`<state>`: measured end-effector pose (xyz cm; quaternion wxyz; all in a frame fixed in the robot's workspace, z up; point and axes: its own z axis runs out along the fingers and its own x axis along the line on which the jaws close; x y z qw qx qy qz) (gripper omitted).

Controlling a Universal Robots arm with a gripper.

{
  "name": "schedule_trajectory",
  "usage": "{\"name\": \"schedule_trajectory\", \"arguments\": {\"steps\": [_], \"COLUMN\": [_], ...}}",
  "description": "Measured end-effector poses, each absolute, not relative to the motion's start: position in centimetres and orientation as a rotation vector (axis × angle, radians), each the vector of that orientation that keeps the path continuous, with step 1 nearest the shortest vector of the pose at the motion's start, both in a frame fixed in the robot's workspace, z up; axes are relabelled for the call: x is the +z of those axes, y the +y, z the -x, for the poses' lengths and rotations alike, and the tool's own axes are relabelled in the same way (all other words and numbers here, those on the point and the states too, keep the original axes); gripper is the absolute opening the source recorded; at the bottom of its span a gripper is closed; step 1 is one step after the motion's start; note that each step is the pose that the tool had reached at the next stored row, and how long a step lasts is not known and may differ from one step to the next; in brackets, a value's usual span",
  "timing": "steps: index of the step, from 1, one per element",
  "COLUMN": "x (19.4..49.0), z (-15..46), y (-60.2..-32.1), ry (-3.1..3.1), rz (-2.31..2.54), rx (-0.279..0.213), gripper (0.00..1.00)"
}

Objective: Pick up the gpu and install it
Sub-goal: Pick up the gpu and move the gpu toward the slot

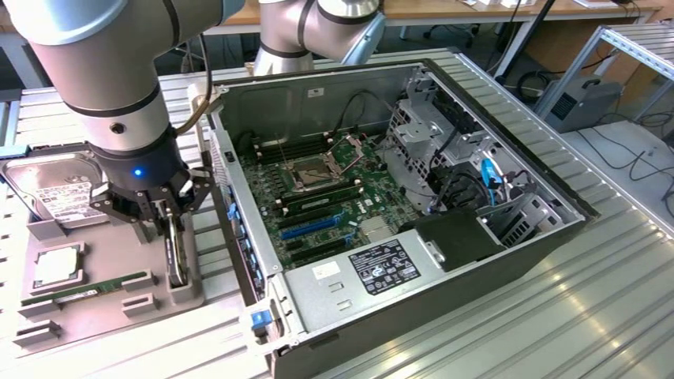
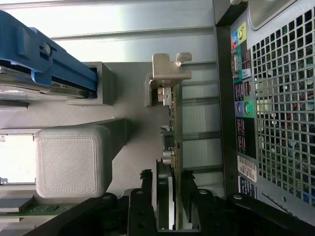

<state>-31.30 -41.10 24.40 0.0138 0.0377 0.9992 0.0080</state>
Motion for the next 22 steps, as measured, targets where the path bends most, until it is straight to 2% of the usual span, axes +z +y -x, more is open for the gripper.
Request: {"name": "schedule_trajectory", "arguments": {"steps": [1,2,3,4,22], "x": [24.4,24.4,24.4,24.4,24.65], "z": [31.3,31.3,31.3,31.3,31.3], "y": [-41.1,-41.1,-41.1,-41.1,-41.1], "ry": [3.112,3.112,3.112,3.112,3.112], "rz": [-0.117,-0.117,-0.117,-0.117,-0.117], "rx": [0.025,0.025,0.025,0.025,0.025], "gripper": [0.34,0.34,0.28,0.27,0.27]}}
